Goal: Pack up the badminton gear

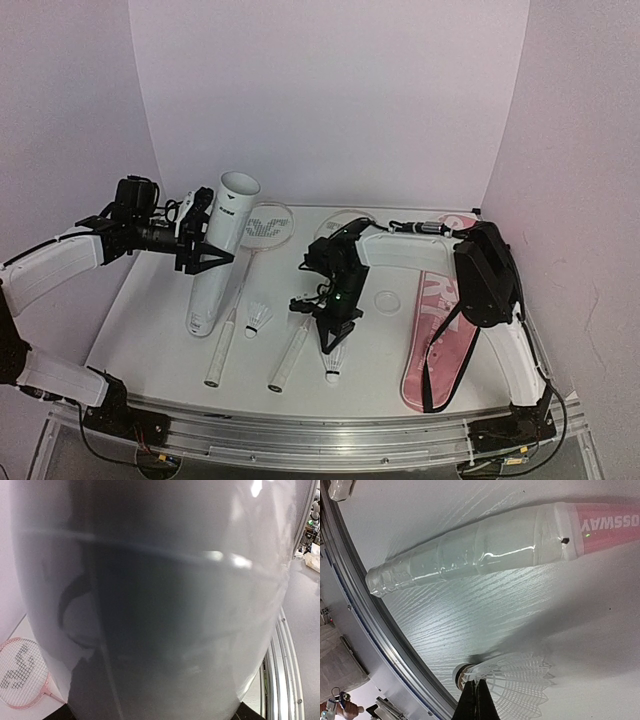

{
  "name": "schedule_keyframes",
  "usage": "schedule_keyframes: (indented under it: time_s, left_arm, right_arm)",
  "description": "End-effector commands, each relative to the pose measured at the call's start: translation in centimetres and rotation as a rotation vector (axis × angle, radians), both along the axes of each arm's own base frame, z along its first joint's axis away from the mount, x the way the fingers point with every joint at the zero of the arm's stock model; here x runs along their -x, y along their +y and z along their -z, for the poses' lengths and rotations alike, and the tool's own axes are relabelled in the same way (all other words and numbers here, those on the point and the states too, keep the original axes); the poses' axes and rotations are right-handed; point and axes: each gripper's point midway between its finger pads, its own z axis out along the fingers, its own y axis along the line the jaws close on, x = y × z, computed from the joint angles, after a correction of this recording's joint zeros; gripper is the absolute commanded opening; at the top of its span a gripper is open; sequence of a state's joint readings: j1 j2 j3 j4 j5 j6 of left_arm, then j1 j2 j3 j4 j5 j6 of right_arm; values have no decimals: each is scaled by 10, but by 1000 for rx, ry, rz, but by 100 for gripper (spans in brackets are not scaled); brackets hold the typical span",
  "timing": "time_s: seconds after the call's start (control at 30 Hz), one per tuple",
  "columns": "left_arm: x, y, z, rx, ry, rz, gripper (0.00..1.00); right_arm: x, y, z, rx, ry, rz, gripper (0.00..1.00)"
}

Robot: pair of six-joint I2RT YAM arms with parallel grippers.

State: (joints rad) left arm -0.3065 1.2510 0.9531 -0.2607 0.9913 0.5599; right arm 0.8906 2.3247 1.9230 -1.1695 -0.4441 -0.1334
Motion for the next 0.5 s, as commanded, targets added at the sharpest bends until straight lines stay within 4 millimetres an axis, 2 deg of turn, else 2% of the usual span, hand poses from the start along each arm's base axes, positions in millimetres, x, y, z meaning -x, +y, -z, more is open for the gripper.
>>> schedule_keyframes:
  time_s: [0.0,0.07,0.2,0.3,0.37,0.47]
  left_arm:
    - [-2,-1,-19,18,-80,11,5]
    - [-1,-1,-17,12,-88,20,5]
    - [1,-1,-16,9,-98,34,5]
    - [0,-2,-14,8,-107,42,5]
    - [-1,-2,-14,7,-109,40,5]
    - [-4,-2,-13,2,-107,32,5]
  right_arm:
    - [-12,-4,-76,-106,-90,61,0]
    - [-32,-5,-125,-181,-208,115,0]
    - [-73,-4,-253,-381,-549,263,0]
    - [-88,6,-344,-605,-776,370,0]
    - [-83,22,-379,-722,-897,363,0]
    - [-75,44,-418,-866,-998,349,0]
